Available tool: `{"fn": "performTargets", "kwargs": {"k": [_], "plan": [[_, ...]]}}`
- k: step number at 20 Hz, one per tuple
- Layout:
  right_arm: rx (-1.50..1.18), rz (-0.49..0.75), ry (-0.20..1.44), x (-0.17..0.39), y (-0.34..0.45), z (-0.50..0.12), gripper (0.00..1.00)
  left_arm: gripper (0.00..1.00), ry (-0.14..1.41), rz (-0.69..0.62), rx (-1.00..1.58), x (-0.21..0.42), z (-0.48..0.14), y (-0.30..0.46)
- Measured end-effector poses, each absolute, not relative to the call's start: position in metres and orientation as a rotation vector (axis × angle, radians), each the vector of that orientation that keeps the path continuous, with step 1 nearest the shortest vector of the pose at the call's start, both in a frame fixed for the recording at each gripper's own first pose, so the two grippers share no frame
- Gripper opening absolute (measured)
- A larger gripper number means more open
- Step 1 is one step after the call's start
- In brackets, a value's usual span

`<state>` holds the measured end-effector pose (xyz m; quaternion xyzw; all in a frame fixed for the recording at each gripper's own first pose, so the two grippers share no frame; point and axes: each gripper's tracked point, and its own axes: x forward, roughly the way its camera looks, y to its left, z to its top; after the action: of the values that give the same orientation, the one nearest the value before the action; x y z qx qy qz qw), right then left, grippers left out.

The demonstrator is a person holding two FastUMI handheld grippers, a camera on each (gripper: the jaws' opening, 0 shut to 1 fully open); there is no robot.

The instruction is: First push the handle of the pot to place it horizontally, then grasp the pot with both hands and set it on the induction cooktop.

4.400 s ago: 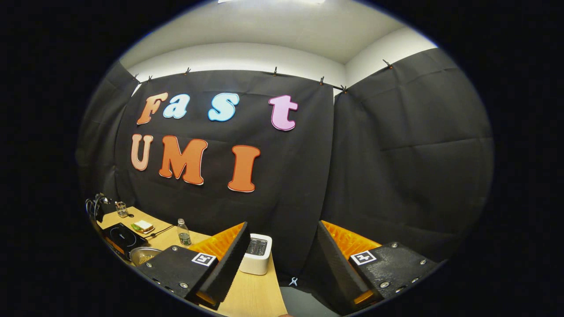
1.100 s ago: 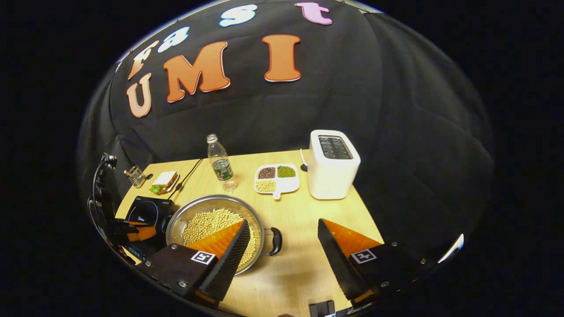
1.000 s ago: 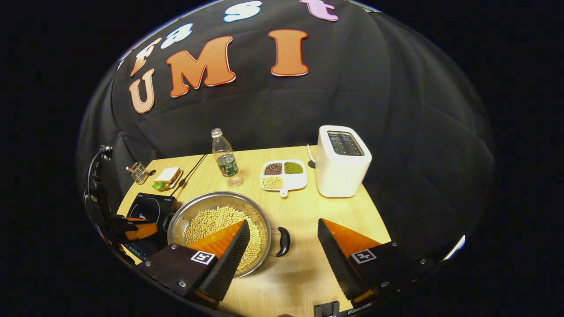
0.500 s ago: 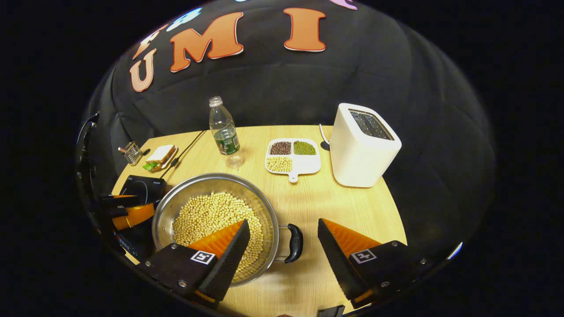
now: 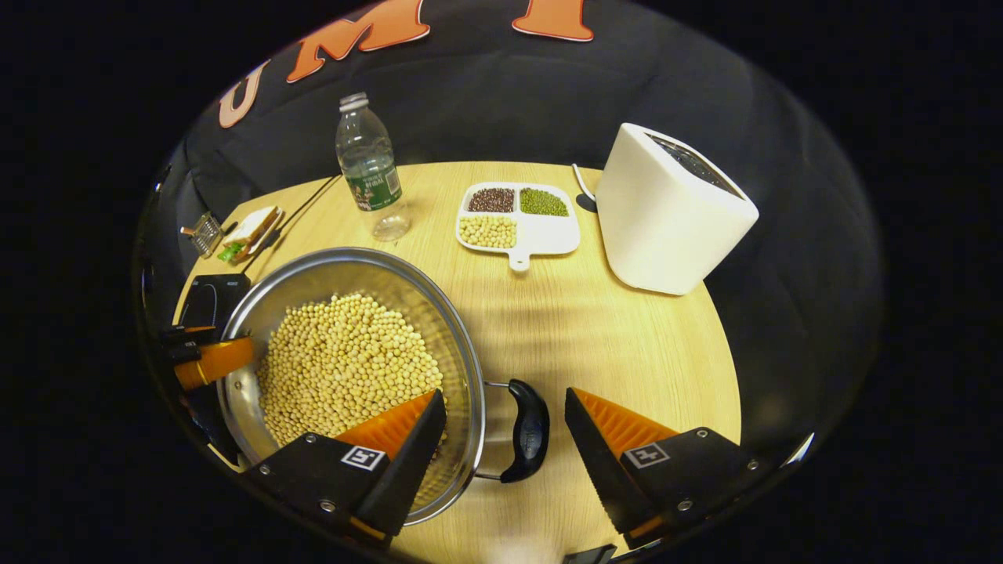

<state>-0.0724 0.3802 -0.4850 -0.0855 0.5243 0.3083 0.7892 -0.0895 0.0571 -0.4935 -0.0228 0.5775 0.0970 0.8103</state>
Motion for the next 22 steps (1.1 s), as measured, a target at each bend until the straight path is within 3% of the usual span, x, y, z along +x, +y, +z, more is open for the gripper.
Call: {"fn": "performTargets", "kwargs": {"k": [1, 2, 6, 13, 16, 19, 22], "plan": [[-0.198, 0.663, 1.134, -0.074, 0.38, -0.489, 0.94, 0.84, 1.235, 0.204, -0.06, -0.089, -0.496, 0.056], [-0.207, 0.664, 1.141, -0.076, 0.38, -0.491, 0.93, 0.77, 1.241, 0.208, -0.06, -0.09, -0.499, 0.056], [-0.22, 0.678, 1.169, -0.084, 0.386, -0.5, 0.91, 0.7, 1.242, 0.241, -0.059, -0.091, -0.504, 0.056], [-0.253, 0.665, 1.181, -0.083, 0.387, -0.509, 0.92, 0.75, 1.24, 0.247, -0.02, -0.09, -0.507, 0.054], [-0.163, 0.654, 1.23, -0.081, 0.387, -0.507, 0.83, 0.72, 1.243, 0.28, 0.004, -0.096, -0.502, 0.055], [-0.121, 0.656, 1.264, -0.081, 0.387, -0.507, 0.68, 0.71, 1.243, 0.312, -0.023, -0.11, -0.497, 0.049], [-0.144, 0.674, 1.224, -0.077, 0.39, -0.502, 0.66, 0.72, 1.221, 0.321, -0.013, -0.114, -0.485, 0.051]]}}
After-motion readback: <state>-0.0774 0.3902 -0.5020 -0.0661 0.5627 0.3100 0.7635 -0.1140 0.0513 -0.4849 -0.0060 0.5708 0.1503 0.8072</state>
